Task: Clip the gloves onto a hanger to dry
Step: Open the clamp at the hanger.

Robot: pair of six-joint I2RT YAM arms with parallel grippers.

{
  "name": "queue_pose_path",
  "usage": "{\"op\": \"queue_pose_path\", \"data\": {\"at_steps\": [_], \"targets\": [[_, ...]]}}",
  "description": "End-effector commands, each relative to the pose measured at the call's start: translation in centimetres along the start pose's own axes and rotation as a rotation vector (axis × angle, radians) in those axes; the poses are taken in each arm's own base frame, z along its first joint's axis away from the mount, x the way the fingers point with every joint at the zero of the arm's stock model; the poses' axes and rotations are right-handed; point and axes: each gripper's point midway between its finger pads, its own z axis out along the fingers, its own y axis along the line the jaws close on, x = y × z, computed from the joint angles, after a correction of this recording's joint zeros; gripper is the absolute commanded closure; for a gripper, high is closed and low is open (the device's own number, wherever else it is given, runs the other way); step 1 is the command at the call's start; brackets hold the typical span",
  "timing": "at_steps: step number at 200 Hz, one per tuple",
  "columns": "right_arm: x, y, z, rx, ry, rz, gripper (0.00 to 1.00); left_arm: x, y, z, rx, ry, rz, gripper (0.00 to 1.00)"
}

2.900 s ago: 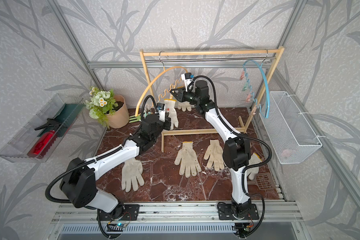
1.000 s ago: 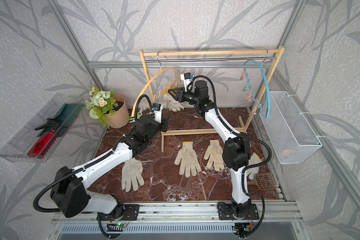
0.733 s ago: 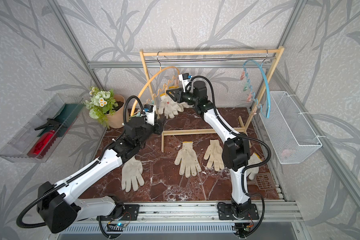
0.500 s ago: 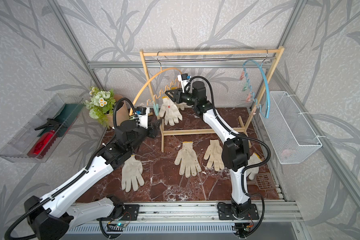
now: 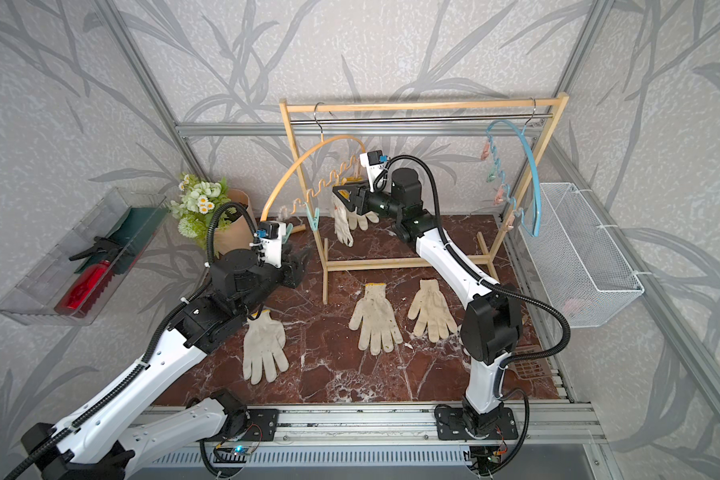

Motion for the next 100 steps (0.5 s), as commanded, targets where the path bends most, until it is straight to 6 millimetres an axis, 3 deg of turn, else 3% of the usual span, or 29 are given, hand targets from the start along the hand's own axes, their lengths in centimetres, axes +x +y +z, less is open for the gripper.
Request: {"op": "queue_pose_path", "data": {"at_steps": [1, 51, 100], "targets": [[-0.9, 3.1, -0.3, -0.052, -0.029, -0.055, 0.4, -0.4, 0.5, -1.0, -0.019, 0.002, 0.021, 0.46], [1.7, 6.5, 1.0, -0.13, 0.029, -0.061, 0.33, -0.4, 1.4, -1.7, -0.064, 0.001, 0.051, 0.46], [3.3, 8.1, 2.6, -0.187, 0.07, -0.044, 0.31, -0.6, 1.6, -1.7, -0.074, -0.003, 0.061, 0.46]]}}
